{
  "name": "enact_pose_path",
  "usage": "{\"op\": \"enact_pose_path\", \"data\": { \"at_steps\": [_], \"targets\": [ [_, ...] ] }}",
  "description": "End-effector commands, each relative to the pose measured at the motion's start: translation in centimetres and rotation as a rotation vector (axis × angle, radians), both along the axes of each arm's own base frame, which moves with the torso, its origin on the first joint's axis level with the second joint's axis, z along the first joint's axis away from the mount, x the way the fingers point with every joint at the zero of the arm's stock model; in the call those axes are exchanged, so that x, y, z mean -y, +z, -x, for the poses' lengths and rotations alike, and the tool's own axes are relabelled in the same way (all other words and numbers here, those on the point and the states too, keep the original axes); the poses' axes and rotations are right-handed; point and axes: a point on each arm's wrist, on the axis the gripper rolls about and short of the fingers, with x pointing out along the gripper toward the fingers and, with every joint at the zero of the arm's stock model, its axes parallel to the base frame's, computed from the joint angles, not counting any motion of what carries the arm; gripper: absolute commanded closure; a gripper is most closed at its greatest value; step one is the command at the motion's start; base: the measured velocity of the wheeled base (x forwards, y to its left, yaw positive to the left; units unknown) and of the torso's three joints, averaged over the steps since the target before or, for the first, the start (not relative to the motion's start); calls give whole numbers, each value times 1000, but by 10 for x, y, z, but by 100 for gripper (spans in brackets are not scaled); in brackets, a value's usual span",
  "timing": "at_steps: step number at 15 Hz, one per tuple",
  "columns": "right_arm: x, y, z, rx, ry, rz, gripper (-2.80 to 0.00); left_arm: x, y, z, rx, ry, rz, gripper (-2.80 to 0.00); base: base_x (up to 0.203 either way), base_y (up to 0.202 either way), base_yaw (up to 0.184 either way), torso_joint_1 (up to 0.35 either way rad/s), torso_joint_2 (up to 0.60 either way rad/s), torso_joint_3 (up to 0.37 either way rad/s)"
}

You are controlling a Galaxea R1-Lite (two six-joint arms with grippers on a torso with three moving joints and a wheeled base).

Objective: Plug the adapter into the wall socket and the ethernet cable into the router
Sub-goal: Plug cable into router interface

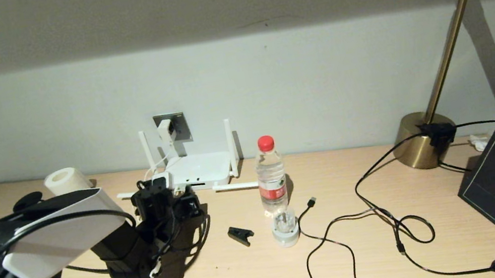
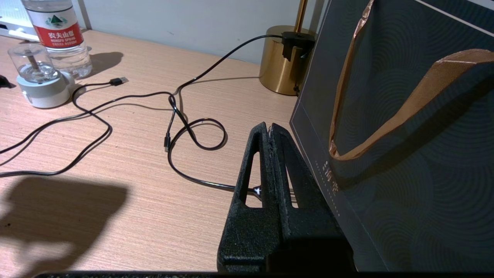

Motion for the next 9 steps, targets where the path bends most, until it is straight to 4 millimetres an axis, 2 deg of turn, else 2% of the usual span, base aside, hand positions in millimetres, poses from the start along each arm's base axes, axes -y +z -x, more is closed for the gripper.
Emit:
{"op": "enact_pose_path", "data": {
  "at_steps": [1,9],
  "targets": [
    [0,-9,-3,-34,0,1,0,-1,0,-1,8,-7,-11,0,0,0,0,0,0,0],
    [0,-9,-3,-35,0,1,0,1,4,-3,22,-15,-14,0,0,0,0,0,0,0]
  ]
}}
